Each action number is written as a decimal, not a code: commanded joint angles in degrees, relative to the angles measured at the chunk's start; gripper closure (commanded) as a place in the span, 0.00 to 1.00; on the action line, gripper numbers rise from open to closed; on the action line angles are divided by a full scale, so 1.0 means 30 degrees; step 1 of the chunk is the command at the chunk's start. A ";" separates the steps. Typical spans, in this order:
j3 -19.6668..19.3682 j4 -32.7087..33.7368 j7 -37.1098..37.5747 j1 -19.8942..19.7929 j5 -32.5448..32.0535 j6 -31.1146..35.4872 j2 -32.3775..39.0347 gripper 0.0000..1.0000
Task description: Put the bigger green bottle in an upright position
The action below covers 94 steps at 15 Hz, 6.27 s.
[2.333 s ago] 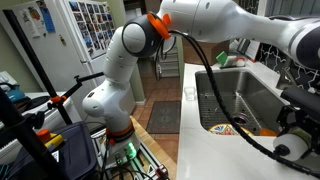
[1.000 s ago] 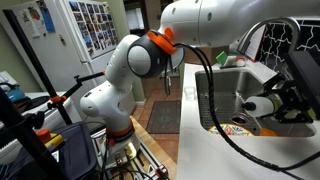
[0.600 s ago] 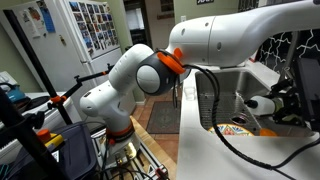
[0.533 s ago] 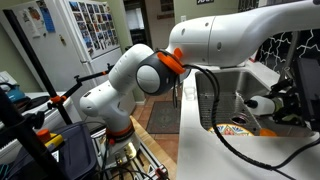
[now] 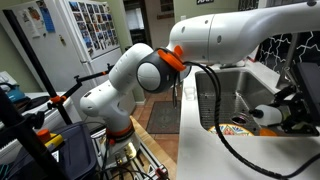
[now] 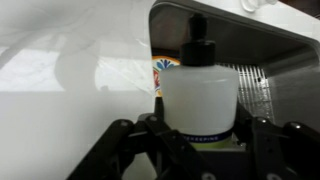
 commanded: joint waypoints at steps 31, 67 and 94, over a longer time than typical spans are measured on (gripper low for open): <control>-0.1658 -0.4923 -1.4883 0.3252 -0.8931 1.4271 -0.3386 0.00; -0.5107 -0.4827 -0.9967 0.7690 -1.6989 1.4071 -0.1640 0.63; -0.6571 -0.7766 -1.3185 1.0566 -2.9873 2.1177 -0.0406 0.63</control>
